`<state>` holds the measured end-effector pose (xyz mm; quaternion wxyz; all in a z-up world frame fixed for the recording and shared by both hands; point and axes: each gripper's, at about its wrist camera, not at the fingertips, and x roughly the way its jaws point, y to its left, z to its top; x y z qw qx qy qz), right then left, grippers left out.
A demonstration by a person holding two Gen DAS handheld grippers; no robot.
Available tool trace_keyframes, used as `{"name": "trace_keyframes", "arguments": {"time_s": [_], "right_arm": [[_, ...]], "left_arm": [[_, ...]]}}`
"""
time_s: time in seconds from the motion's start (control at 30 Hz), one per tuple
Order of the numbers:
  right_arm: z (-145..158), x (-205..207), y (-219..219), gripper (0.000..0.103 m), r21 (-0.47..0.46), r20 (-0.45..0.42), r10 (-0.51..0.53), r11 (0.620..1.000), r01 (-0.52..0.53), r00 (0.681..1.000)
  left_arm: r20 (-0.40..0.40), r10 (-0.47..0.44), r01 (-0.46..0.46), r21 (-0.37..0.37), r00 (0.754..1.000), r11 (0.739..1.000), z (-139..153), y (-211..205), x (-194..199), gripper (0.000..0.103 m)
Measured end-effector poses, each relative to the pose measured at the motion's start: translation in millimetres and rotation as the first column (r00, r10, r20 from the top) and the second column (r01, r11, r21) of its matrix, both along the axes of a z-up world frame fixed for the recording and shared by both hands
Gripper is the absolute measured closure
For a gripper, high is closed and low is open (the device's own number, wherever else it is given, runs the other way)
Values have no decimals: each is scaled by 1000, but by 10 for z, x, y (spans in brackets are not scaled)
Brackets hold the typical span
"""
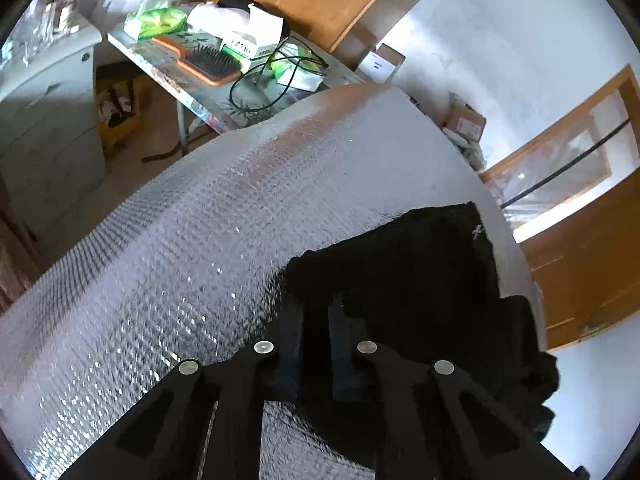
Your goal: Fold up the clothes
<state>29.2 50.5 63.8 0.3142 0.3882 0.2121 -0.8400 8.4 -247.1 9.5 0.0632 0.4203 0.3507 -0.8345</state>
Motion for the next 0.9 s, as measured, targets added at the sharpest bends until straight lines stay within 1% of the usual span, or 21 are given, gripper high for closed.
{"name": "trace_keyframes", "arguments": {"time_s": [0.2,0.33,0.43,0.53,0.63,0.67,0.77,0.83,0.9], "right_arm": [[144,146,182,99,-39,4,2,999,-1,1000],[255,252,319,99,-67,23,1,998,1,1000],[292,340,410,99,-93,65,16,996,-10,998],[234,400,435,99,-81,121,49,996,-39,991],[174,363,410,98,-30,149,63,998,-59,987],[181,346,413,98,-27,159,70,997,-66,985],[298,286,468,96,-62,191,98,994,-88,977],[410,238,506,96,-80,189,110,992,-96,976],[525,127,551,95,-123,226,131,987,-105,965]], "left_arm": [[-42,8,-8,8,999,1000,98,73,306,94],[-48,21,-21,10,999,1000,104,126,558,94],[-49,39,-38,20,998,999,87,138,785,94],[-42,42,-42,11,998,999,72,167,945,94],[-36,29,-30,-19,999,999,66,196,1022,93],[-32,28,-29,-18,999,999,57,196,1035,93],[-19,28,-28,-16,999,999,32,192,1075,93],[-19,30,-30,-12,999,999,23,184,1084,93],[-16,33,-33,-6,999,999,6,172,1088,93]]}}
